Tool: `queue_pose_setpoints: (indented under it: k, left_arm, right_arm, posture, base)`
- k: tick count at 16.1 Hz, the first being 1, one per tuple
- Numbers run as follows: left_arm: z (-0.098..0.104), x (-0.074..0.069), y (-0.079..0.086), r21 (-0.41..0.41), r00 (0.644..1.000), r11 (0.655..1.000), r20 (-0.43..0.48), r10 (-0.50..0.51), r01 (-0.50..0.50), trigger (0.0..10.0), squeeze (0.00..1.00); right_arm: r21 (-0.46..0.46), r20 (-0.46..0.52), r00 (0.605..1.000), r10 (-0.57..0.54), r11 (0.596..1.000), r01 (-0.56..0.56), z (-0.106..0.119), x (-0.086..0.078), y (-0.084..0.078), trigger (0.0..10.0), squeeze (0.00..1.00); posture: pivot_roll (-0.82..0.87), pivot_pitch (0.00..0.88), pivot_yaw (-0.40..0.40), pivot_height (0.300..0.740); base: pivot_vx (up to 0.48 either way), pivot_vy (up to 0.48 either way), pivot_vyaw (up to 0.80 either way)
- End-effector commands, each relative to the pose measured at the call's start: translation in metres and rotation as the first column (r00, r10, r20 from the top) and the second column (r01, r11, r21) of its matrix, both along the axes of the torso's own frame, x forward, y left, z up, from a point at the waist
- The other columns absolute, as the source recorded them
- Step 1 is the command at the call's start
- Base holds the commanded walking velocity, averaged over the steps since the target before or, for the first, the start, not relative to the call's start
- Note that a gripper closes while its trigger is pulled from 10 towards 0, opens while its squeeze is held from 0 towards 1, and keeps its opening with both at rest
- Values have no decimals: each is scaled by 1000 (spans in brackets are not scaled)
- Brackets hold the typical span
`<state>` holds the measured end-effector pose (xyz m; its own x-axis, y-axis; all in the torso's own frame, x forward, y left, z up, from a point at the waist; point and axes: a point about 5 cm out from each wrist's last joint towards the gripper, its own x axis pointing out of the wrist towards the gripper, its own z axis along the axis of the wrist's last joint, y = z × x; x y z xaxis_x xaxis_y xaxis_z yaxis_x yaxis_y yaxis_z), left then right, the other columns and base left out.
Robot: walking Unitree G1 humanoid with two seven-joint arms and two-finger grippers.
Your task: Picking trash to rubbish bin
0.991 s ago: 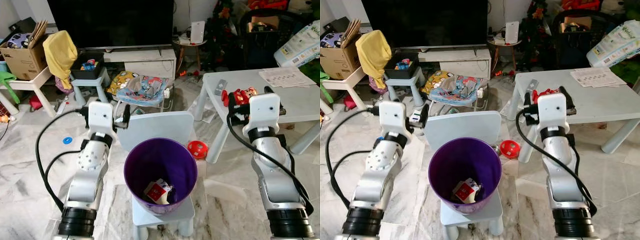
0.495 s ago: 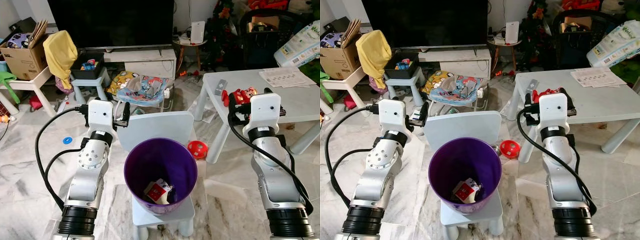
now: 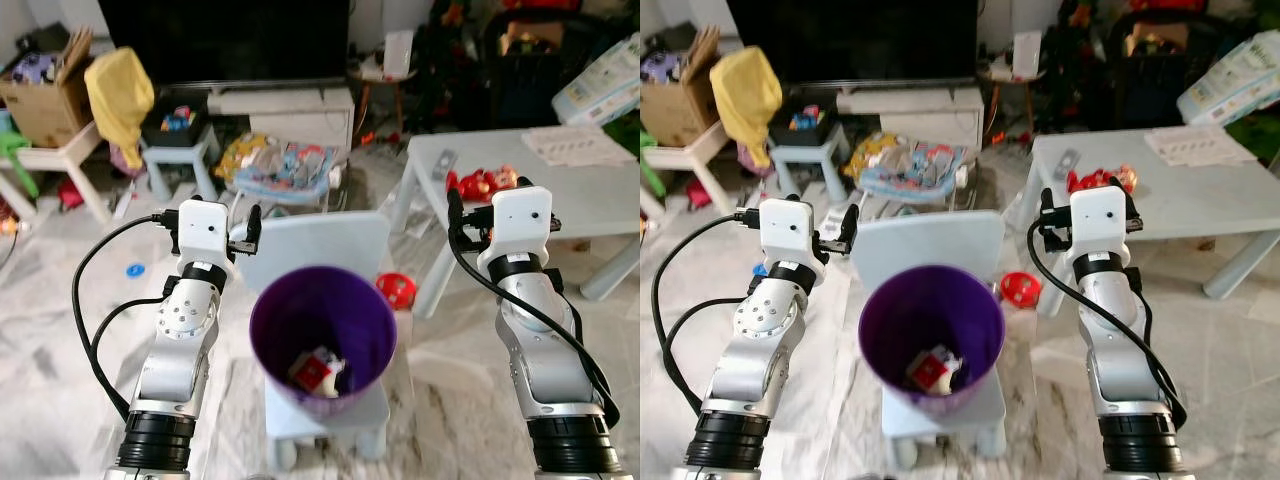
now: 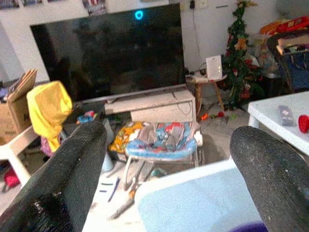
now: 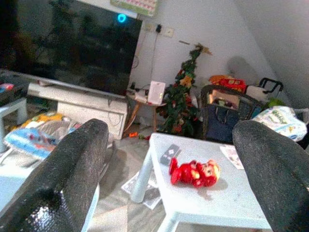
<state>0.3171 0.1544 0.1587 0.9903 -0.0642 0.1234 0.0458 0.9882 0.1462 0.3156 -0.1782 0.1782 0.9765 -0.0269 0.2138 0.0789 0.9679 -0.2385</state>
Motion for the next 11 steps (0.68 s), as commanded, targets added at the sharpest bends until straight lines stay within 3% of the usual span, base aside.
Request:
queue_pose_setpoints:
  k: [1,11]
  left_arm:
    - [-3,0,2,5,1000,1000,-19,15,-15,10000,0]
    - [-6,0,1,3,999,1000,-32,17,-17,10000,0]
  right_arm:
    - [3,9,1000,2,1000,-2,5,1,0,10000,0]
    - [-2,6,1000,4,1000,-4,6,2,-1,10000,0]
  posture:
    - [-25,0,-6,740]
    - [-27,0,-12,740]
  base:
    - [-277,0,0]
    - [-280,0,0]
